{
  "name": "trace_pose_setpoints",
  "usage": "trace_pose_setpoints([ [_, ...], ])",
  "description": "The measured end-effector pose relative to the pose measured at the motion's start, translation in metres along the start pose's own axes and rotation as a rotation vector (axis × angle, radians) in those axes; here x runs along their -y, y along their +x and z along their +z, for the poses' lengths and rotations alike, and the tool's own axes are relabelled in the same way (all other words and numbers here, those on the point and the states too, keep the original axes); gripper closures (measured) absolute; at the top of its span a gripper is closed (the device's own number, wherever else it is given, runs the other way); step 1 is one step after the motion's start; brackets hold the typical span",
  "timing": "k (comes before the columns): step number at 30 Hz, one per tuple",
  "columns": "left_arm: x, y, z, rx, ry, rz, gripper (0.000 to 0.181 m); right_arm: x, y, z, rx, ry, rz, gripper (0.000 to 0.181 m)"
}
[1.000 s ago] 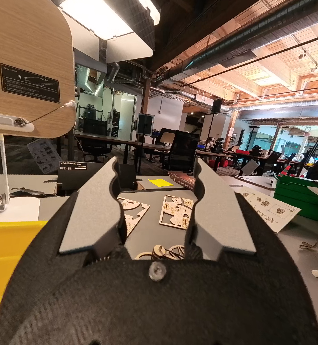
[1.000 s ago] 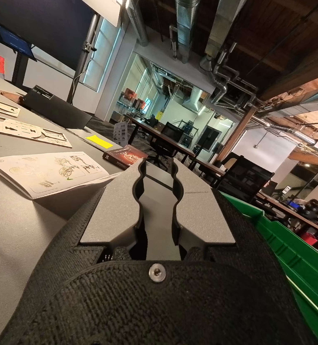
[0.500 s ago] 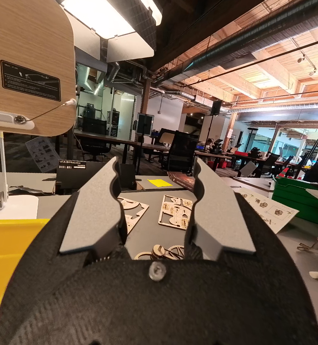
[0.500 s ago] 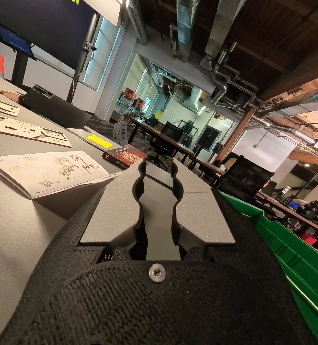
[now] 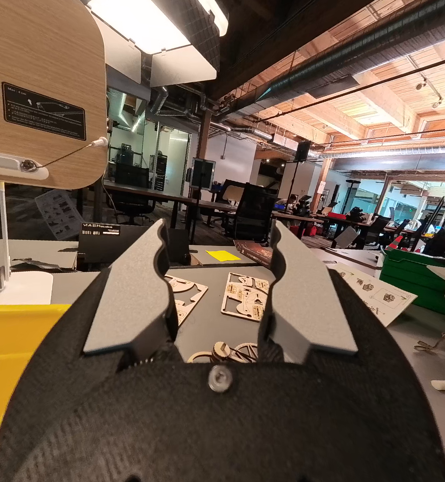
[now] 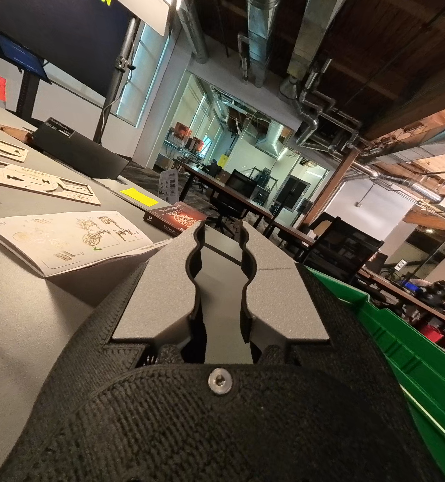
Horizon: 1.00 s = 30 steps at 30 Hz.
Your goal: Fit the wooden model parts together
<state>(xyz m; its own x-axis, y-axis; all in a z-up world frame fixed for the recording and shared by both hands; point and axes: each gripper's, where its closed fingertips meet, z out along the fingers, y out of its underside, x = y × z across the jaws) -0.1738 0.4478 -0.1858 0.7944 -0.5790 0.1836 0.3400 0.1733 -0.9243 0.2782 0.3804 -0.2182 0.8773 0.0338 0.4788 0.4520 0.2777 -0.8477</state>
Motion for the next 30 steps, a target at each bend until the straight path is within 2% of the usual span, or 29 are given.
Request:
trace_pose_setpoints([
  [19,-0.002,0.003,-0.001,-0.015,-0.013,-0.019,0.106,0.000,0.000,0.000,0.001,-0.002,-0.004,0.158],
  [22,0.000,0.011,0.002,-0.047,-0.055,0.021,0.110,0.001,-0.001,0.000,0.003,0.003,-0.001,0.159],
  [24,-0.002,0.019,0.011,-0.059,-0.189,0.080,0.113,0.001,0.000,0.000,-0.001,0.005,0.003,0.159],
  [26,-0.011,0.013,0.023,0.016,-0.374,0.160,0.120,0.001,0.001,0.000,-0.002,0.009,0.011,0.159],
  [28,-0.031,0.010,0.038,0.022,-0.598,0.224,0.127,0.001,0.001,0.001,-0.003,0.012,0.020,0.158],
  [30,-0.058,0.002,0.054,-0.020,-0.845,0.251,0.145,0.001,0.002,0.001,-0.001,0.012,0.027,0.158],
])
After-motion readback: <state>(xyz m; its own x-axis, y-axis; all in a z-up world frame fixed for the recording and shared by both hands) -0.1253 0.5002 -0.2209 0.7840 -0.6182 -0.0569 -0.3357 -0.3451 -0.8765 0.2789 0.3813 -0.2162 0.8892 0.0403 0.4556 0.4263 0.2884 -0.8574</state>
